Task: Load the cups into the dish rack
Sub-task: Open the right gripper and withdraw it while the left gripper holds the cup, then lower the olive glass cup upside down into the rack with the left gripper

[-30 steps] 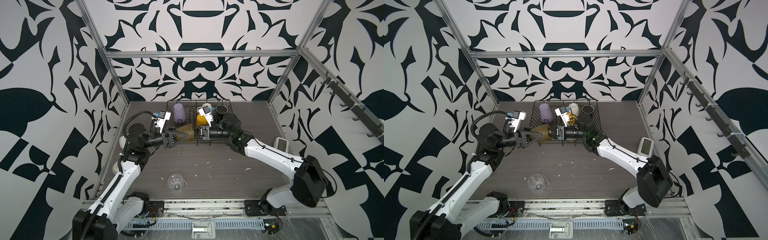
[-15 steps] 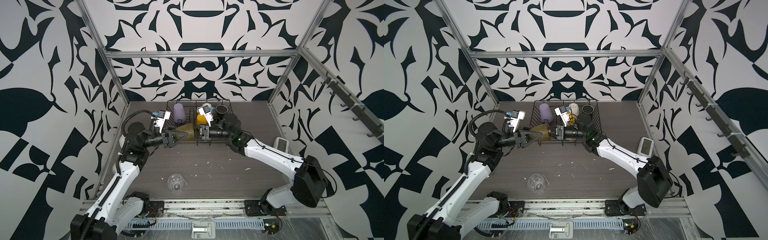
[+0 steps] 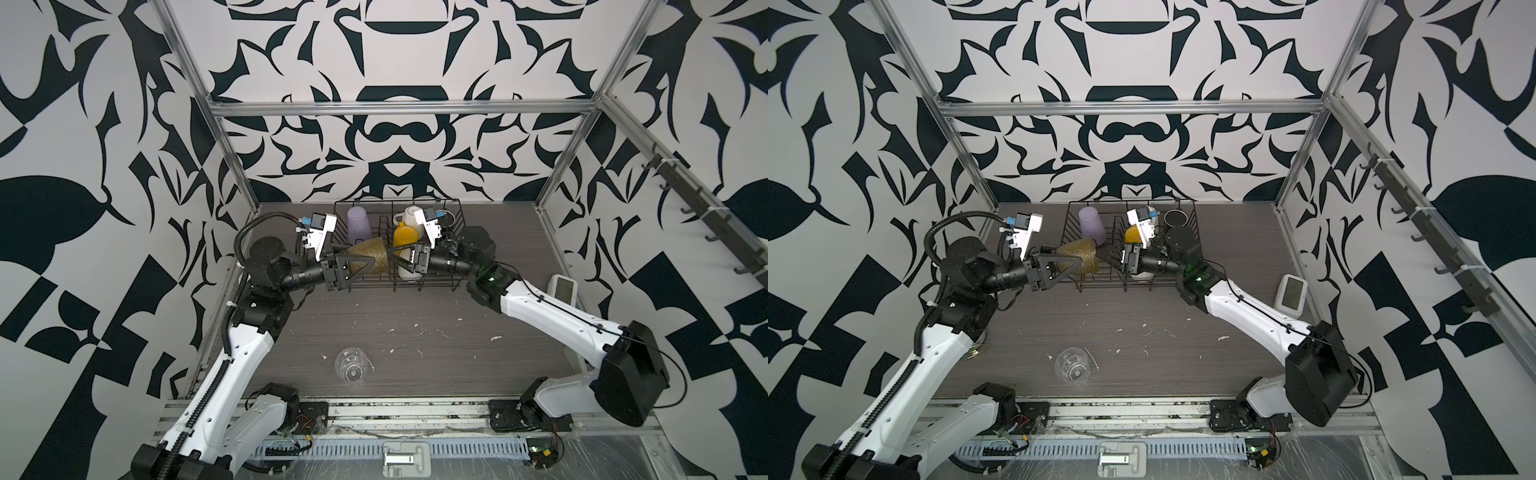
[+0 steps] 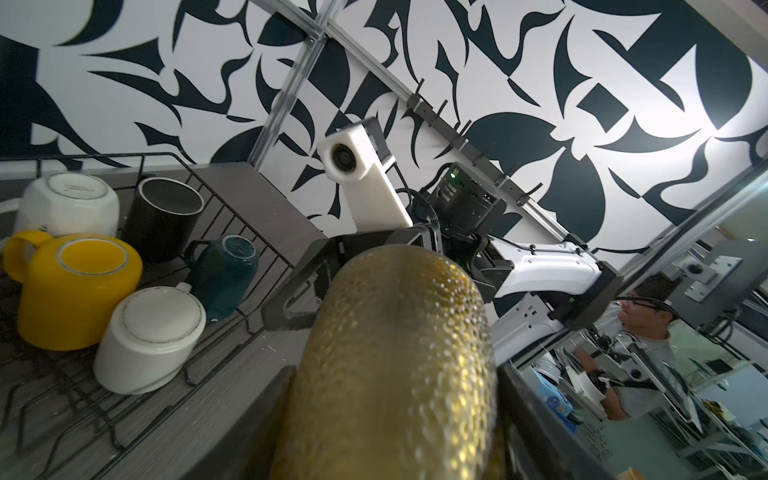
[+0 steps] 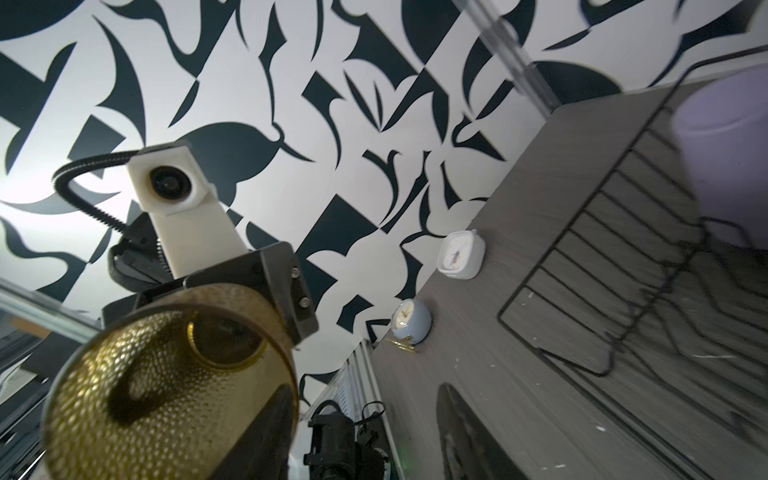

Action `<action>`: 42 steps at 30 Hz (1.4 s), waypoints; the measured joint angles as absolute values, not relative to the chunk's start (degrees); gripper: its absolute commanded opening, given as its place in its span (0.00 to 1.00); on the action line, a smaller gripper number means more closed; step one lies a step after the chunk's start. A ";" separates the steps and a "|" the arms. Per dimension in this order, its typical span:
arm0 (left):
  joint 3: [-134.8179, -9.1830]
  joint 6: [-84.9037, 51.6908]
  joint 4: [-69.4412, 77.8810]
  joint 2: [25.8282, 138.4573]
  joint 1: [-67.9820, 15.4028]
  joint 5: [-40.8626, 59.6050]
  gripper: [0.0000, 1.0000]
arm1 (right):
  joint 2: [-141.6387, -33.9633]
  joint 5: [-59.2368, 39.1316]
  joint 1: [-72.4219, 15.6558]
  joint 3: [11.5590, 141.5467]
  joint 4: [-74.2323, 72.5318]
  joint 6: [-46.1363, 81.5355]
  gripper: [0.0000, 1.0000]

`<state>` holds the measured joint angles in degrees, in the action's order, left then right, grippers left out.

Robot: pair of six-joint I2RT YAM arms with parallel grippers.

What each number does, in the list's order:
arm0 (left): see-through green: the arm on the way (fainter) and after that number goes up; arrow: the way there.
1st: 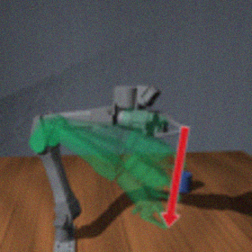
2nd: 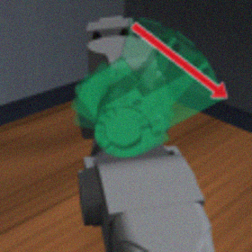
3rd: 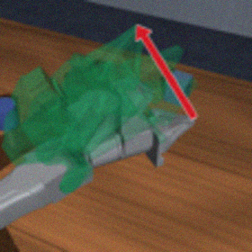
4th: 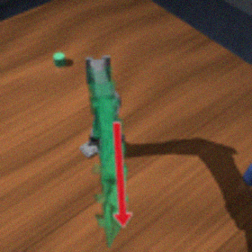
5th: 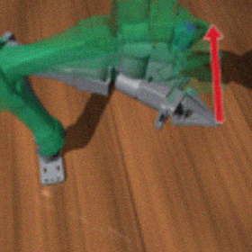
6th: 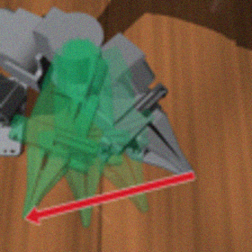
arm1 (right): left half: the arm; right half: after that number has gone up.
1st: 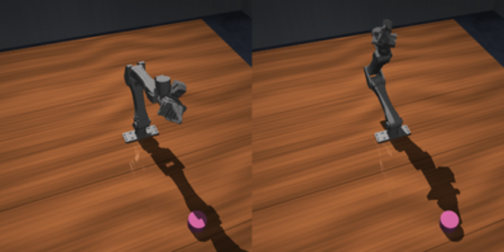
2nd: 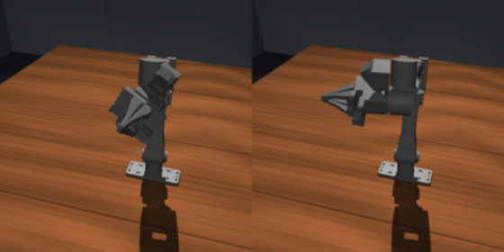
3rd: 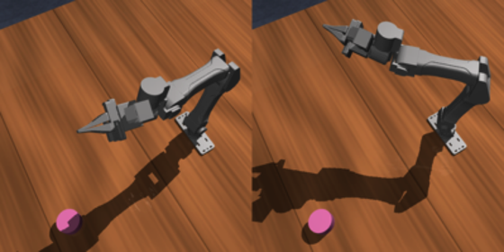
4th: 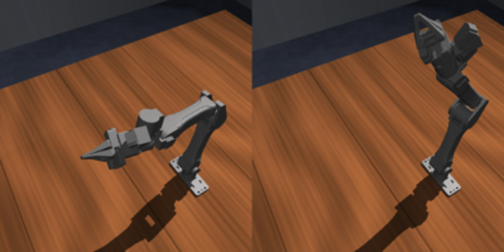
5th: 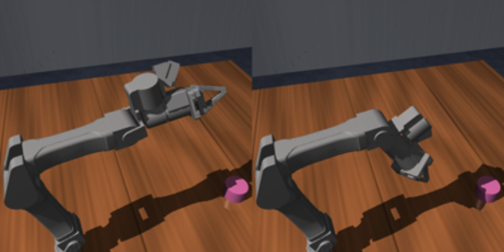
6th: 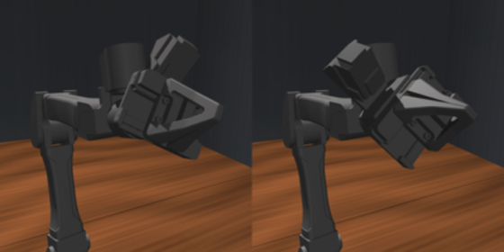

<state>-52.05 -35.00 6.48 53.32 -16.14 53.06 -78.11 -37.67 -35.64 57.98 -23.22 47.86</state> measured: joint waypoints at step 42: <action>-92.27 -20.69 -35.00 94.11 -24.53 4.32 0.00 | -49.93 -2.02 -29.32 47.18 13.47 25.28 0.98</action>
<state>-92.27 -20.69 -35.00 94.11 -24.53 4.32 -49.93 -2.02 -29.32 47.18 13.47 25.28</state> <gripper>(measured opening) 0.702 0.978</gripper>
